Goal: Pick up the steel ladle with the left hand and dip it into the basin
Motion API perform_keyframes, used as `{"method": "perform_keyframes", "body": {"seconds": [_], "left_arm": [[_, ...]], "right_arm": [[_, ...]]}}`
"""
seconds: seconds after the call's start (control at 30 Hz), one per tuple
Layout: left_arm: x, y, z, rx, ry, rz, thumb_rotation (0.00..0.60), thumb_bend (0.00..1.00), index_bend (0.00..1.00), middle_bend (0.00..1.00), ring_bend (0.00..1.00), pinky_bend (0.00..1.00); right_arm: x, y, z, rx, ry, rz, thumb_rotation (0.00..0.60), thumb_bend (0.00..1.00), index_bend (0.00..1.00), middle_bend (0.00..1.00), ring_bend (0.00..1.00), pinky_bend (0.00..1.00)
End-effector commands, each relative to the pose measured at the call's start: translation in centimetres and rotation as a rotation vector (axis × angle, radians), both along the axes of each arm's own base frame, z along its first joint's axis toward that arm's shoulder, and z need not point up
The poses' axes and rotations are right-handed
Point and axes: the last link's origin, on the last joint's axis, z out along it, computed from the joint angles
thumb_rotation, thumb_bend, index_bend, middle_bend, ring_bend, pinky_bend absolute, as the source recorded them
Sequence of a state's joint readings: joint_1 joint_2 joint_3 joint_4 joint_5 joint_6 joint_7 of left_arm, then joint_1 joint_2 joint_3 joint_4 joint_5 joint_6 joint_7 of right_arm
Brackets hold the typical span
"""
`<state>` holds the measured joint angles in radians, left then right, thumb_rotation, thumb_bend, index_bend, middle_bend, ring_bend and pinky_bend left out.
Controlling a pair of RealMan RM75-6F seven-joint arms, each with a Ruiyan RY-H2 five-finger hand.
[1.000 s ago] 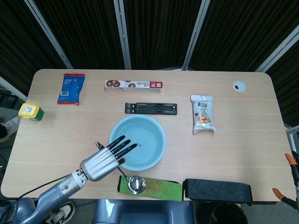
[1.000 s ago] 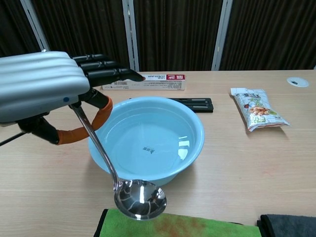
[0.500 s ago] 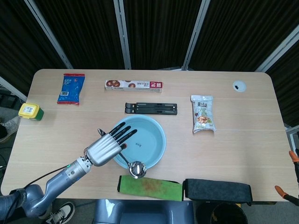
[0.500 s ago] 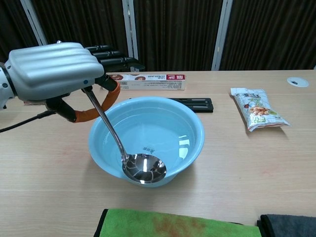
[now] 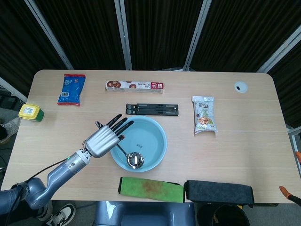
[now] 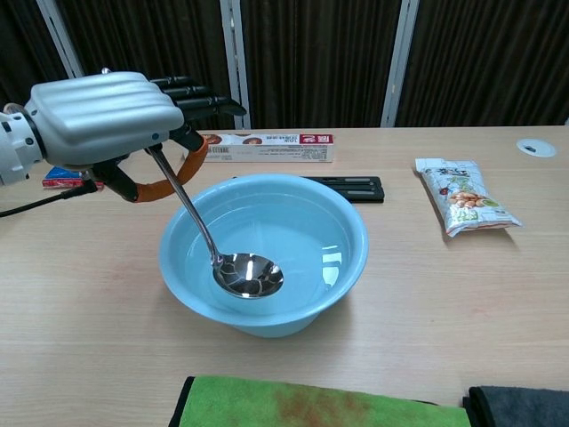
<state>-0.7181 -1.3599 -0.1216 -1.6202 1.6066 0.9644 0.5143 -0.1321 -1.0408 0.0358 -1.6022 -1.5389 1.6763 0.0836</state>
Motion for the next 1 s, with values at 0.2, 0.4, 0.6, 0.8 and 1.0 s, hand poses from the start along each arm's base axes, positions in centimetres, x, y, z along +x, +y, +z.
{"method": "perform_keyframes", "body": {"seconds": [0.2,0.4,0.6,0.8,1.0], "left_arm": [[-0.6,0.9,-1.9,-0.013,0.018,0.028,0.600,0.72,0.86,0.00,0.00,0.00],[-0.7,1.5,-2.8,-0.010,0.029,0.041,0.600,0.73,0.86,0.00,0.00,0.00],[-1.0,2.3,-3.6,-0.013,0.044,0.060,0.600,0.73,0.86,0.00,0.00,0.00],[-1.2,2.8,-4.3,-0.009,0.053,0.073,0.600,0.73,0.86,0.00,0.00,0.00],[-1.4,3.4,-4.9,-0.002,0.071,0.081,0.600,0.73,0.86,0.00,0.00,0.00]], "right_arm": [[-0.1,-0.1,0.1,-0.001,-0.002,-0.003,0.600,0.00,0.00,0.00,0.00,0.00],[-0.1,0.0,0.1,0.001,-0.002,-0.003,0.600,0.00,0.00,0.00,0.00,0.00],[-0.2,0.1,0.3,-0.007,-0.006,-0.006,0.600,0.00,0.00,0.00,0.00,0.00],[-0.4,-0.2,0.3,0.009,-0.012,-0.011,0.600,0.00,0.00,0.00,0.00,0.00],[-0.3,0.0,0.4,0.005,-0.017,-0.005,0.600,0.00,0.00,0.00,0.00,0.00]]}}
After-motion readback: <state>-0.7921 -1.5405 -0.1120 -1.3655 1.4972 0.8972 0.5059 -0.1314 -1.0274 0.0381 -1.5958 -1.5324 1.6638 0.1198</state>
